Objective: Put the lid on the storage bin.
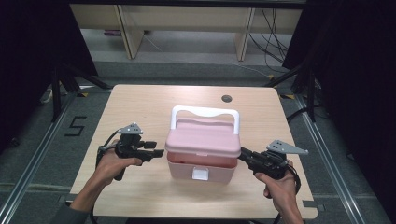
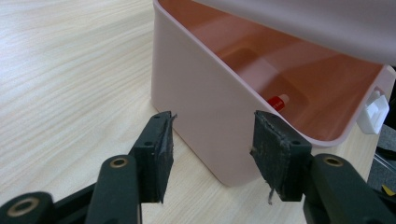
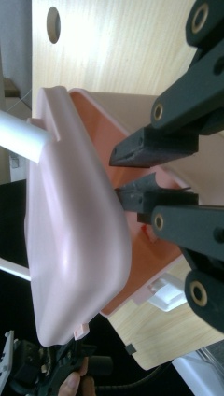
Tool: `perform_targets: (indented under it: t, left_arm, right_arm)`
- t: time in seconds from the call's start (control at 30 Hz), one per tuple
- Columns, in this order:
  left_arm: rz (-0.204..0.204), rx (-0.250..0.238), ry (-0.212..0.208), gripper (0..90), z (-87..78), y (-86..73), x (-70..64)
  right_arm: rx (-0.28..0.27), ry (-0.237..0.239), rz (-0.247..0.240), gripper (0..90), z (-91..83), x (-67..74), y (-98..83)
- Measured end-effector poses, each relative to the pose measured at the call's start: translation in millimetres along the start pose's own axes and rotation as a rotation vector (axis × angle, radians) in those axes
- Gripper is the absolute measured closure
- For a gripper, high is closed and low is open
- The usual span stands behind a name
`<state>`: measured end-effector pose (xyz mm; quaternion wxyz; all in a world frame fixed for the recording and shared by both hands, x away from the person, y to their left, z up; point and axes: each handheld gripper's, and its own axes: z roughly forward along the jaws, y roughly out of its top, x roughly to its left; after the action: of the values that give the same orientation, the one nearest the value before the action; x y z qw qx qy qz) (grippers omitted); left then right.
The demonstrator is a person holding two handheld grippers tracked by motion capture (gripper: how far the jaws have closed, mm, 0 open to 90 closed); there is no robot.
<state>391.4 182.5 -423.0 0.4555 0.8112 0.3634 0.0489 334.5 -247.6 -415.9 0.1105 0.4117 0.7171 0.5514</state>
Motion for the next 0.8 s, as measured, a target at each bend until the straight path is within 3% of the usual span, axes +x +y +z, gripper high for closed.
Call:
perform_targets:
  t: [0.07, 0.1, 0.37, 0.4, 0.43, 0.47, 0.53, 0.63, 0.7, 0.8]
  left_arm:
    - [0.005, 0.007, 0.001, 47.8, -0.3, -0.5, -0.2]
    - [-0.001, 0.006, -0.001, 47.8, -0.1, -0.8, -1.2]
    - [0.007, 0.020, -0.006, 47.6, 1.8, -3.4, -2.2]
    - [0.007, 0.021, -0.008, 47.6, 1.7, -3.3, -2.4]
    - [0.008, 0.026, -0.014, 47.5, 1.5, -3.2, -2.2]
    - [0.007, 0.025, -0.013, 47.5, 1.5, -3.3, -2.4]
    - [0.004, 0.015, -0.007, 47.3, 2.1, -4.0, -3.5]
    - [0.012, 0.021, -0.007, 47.2, 1.5, -5.0, -3.6]
    - [0.012, 0.020, -0.007, 47.2, 1.3, -5.5, -3.3]
    - [0.008, 0.017, -0.002, 47.3, 1.1, -6.3, -2.7]
  right_arm:
    - [0.007, 0.012, 0.049, 74.9, -2.8, 0.2, -1.1]
    - [-0.008, -0.001, 0.011, 74.6, -3.1, -3.9, -1.7]
    - [0.006, -0.005, 0.053, 71.6, -5.1, -8.4, -7.3]
    - [0.010, 0.000, 0.092, 71.6, -5.1, -6.1, -7.5]
    - [0.014, -0.007, 0.087, 71.5, -4.8, -6.6, -7.5]
    - [0.003, -0.008, 0.048, 70.8, -4.0, -9.2, -7.6]
    - [0.009, -0.012, 0.054, 69.3, -3.9, -8.7, -7.7]
    - [0.022, -0.040, 0.022, 68.7, -6.1, -9.1, -7.0]
    - [0.011, -0.022, 0.048, 68.0, -7.0, -8.0, -7.1]
    - [0.009, -0.034, 0.030, 67.8, -8.9, -8.6, -6.6]
